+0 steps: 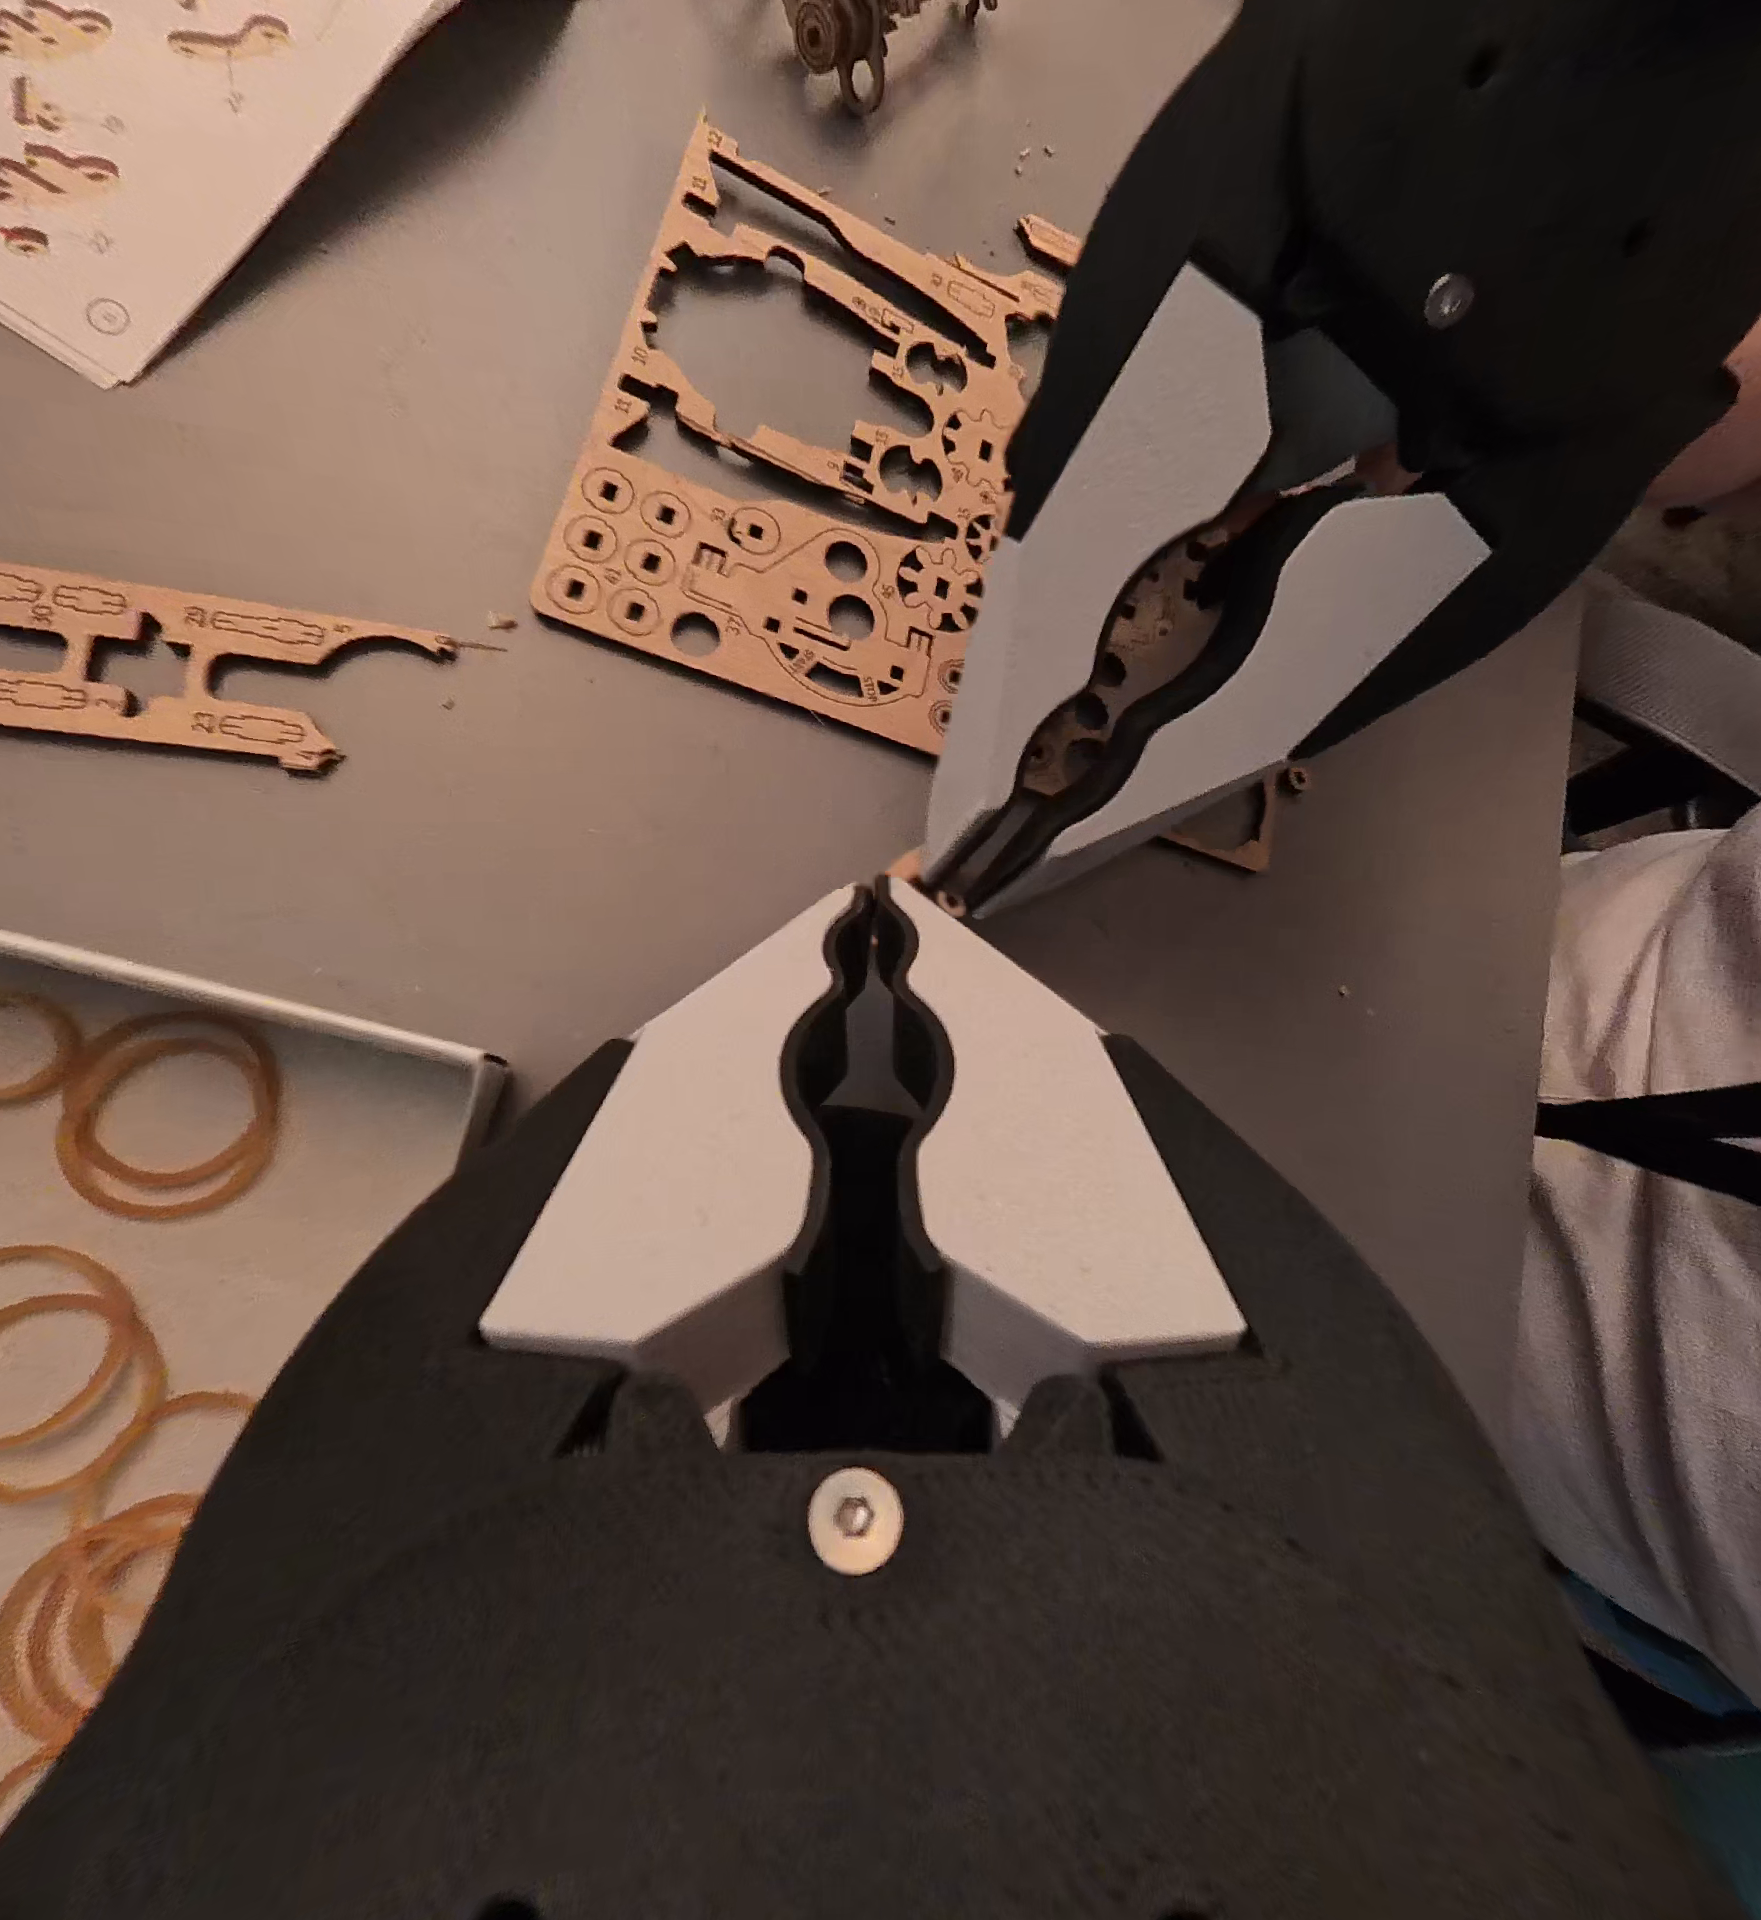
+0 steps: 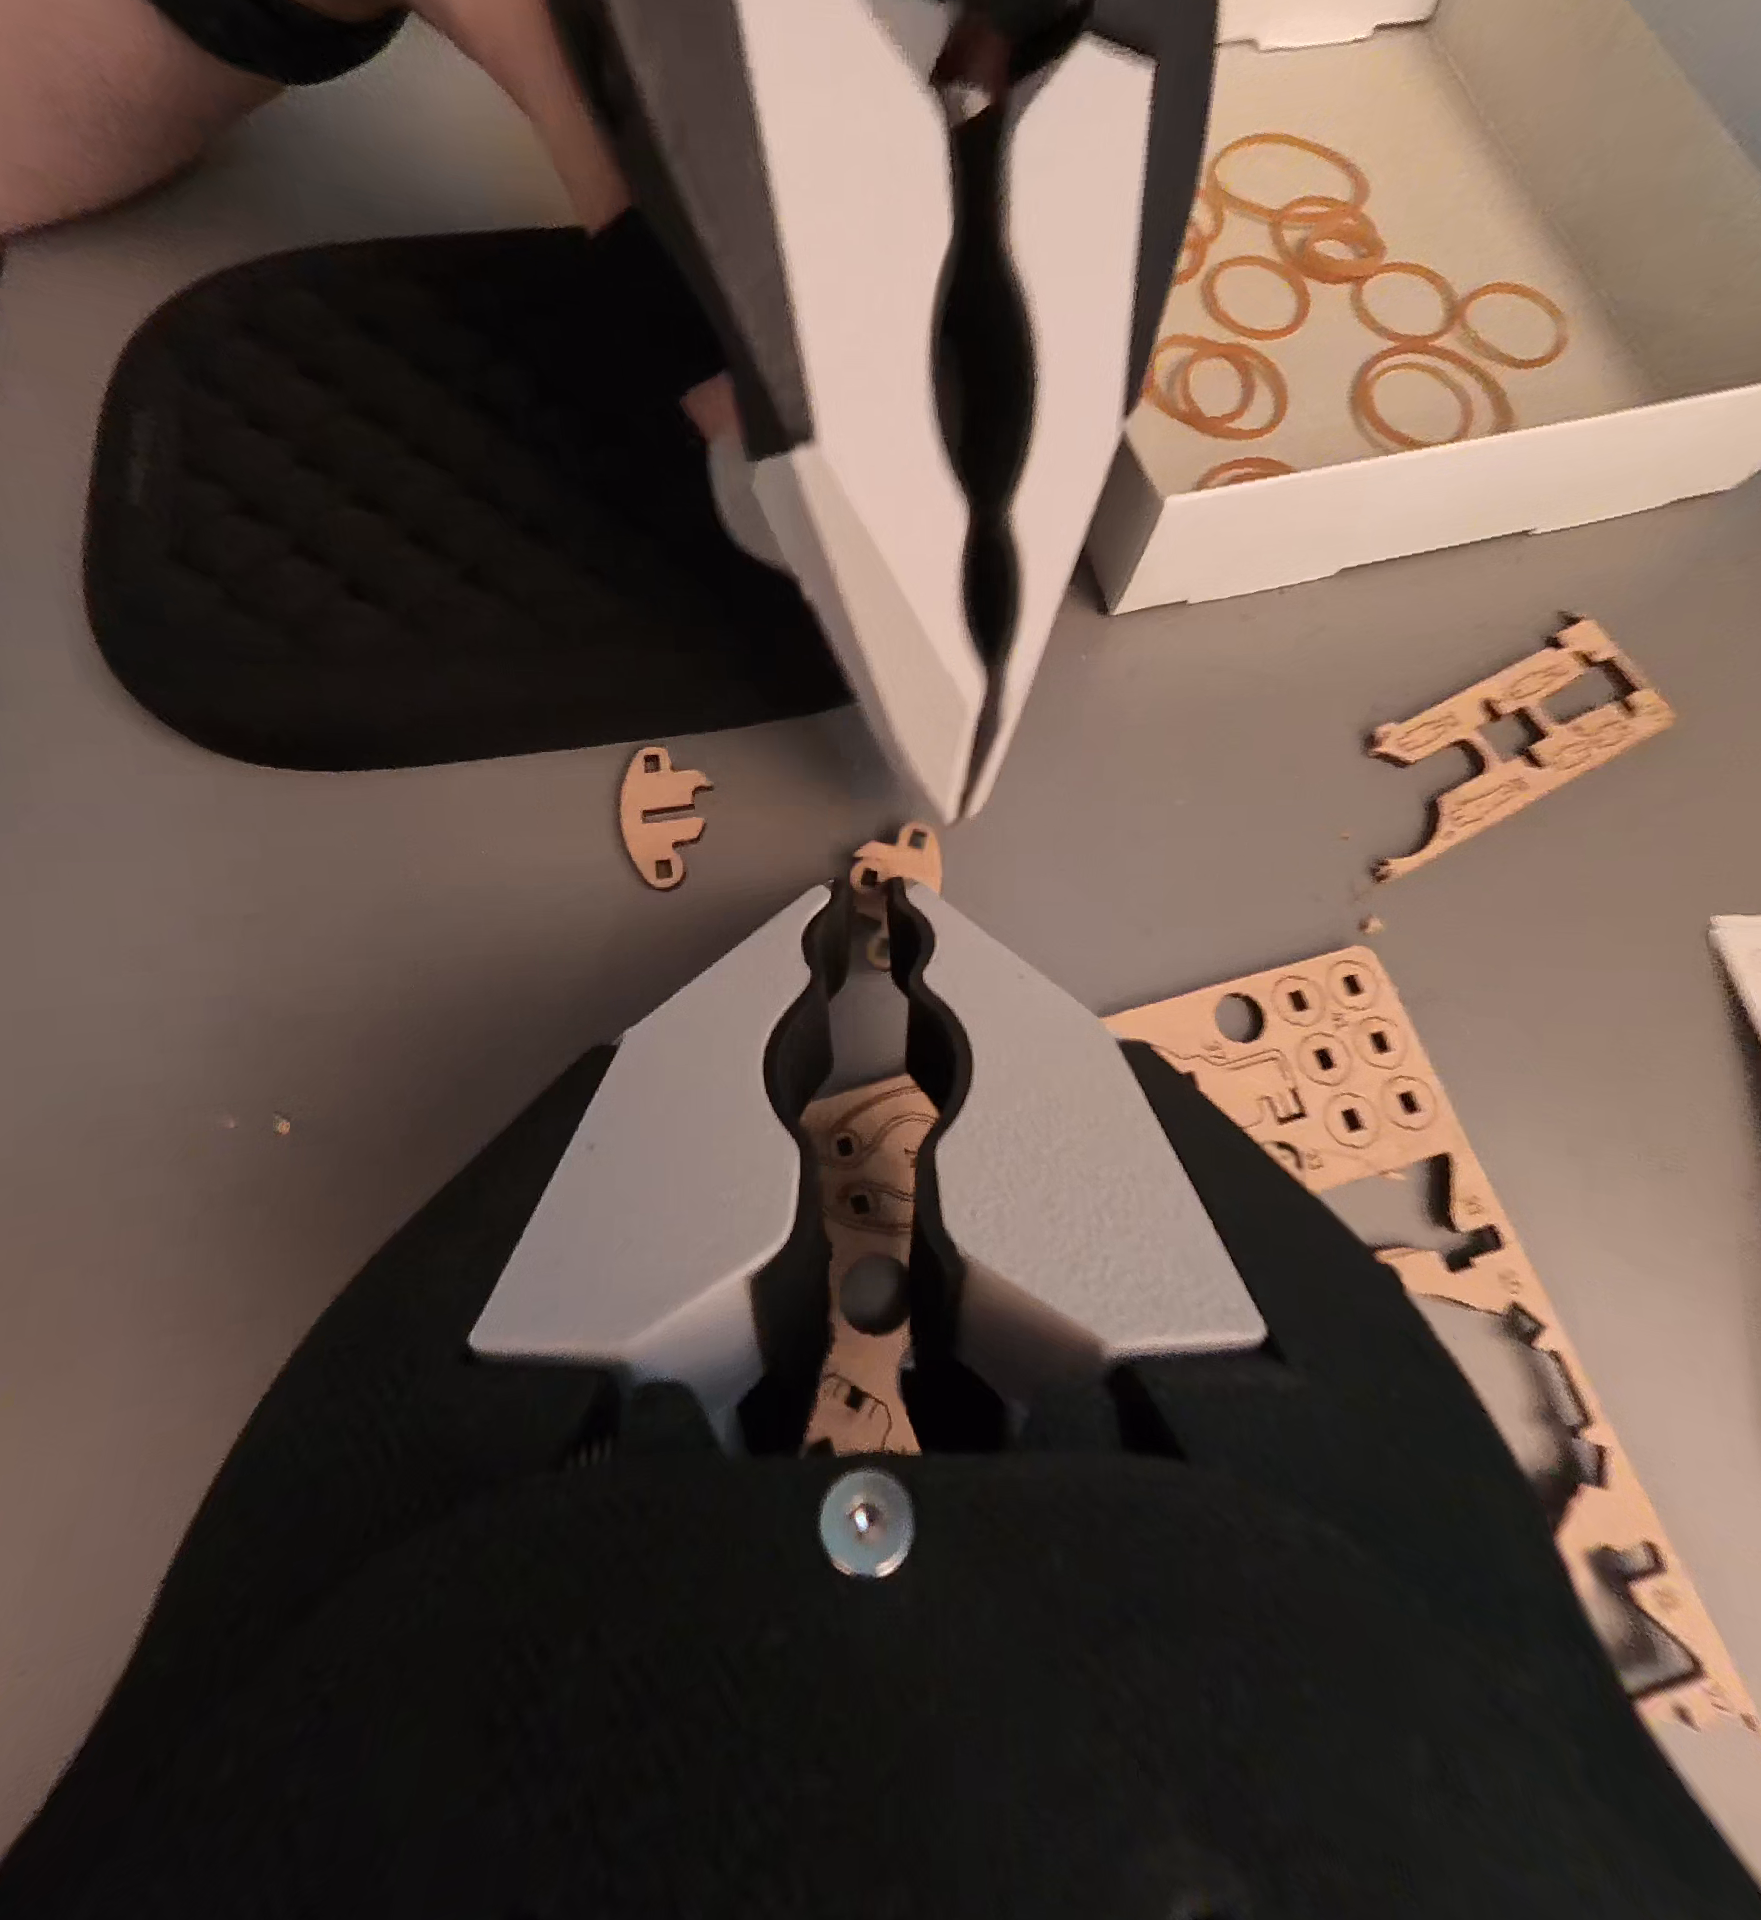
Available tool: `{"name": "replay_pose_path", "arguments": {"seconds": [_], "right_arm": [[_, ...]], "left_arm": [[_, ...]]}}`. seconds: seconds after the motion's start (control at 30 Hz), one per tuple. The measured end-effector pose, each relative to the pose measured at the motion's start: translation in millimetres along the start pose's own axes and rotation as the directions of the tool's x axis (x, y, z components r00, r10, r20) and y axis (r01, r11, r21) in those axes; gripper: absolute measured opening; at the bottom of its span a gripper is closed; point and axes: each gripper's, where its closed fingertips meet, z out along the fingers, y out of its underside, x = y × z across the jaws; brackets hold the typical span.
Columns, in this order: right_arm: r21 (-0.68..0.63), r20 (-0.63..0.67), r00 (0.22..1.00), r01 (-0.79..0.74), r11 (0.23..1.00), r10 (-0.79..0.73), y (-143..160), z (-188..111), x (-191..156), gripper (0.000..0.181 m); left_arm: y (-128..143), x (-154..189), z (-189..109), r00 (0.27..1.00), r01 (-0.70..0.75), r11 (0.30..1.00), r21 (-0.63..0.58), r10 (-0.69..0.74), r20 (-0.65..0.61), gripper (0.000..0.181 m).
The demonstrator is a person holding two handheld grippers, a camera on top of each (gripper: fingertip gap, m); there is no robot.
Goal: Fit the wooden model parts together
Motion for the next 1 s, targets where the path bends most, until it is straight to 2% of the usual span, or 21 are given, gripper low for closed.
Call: {"name": "replay_pose_path", "arguments": {"seconds": [0.3, 0.5, 0.63, 0.8, 0.9, 1.0], "right_arm": [[-0.005, 0.004, 1.0, 0.0, 1.0, 0.0, 8, 0, 2, 0.017], [-0.01, -0.005, 1.0, 0.003, 1.0, -0.003, 10, -1, 6, 0.017], [-0.014, -0.004, 1.0, 0.005, 1.0, -0.006, 11, -1, 5, 0.013], [-0.013, -0.008, 1.0, -0.027, 1.0, 0.027, 11, 0, 7, 0.008], [-0.02, -0.053, 0.999, 0.013, 1.0, -0.014, 10, -3, 12, 0.008], [-0.055, -0.132, 0.982, 0.127, 0.99, -0.133, 11, -7, 18, 0.008]], "left_arm": [[4, -3, -1, 1.0, 0.029, 0.999, -0.016, -0.029, 0.001, 0.0], [11, 4, 0, 1.0, -0.021, 0.996, -0.081, 0.021, 0.005, 0.012], [13, 5, 0, 0.999, -0.04, 0.994, -0.098, 0.041, 0.014, 0.013], [12, 5, 0, 1.0, 0.006, 0.997, -0.081, -0.007, -0.009, 0.014], [10, 5, -2, 0.998, 0.044, 0.997, -0.068, -0.046, -0.035, 0.016], [9, 7, -2, 0.997, 0.053, 0.997, -0.061, -0.056, -0.052, 0.02]]}}
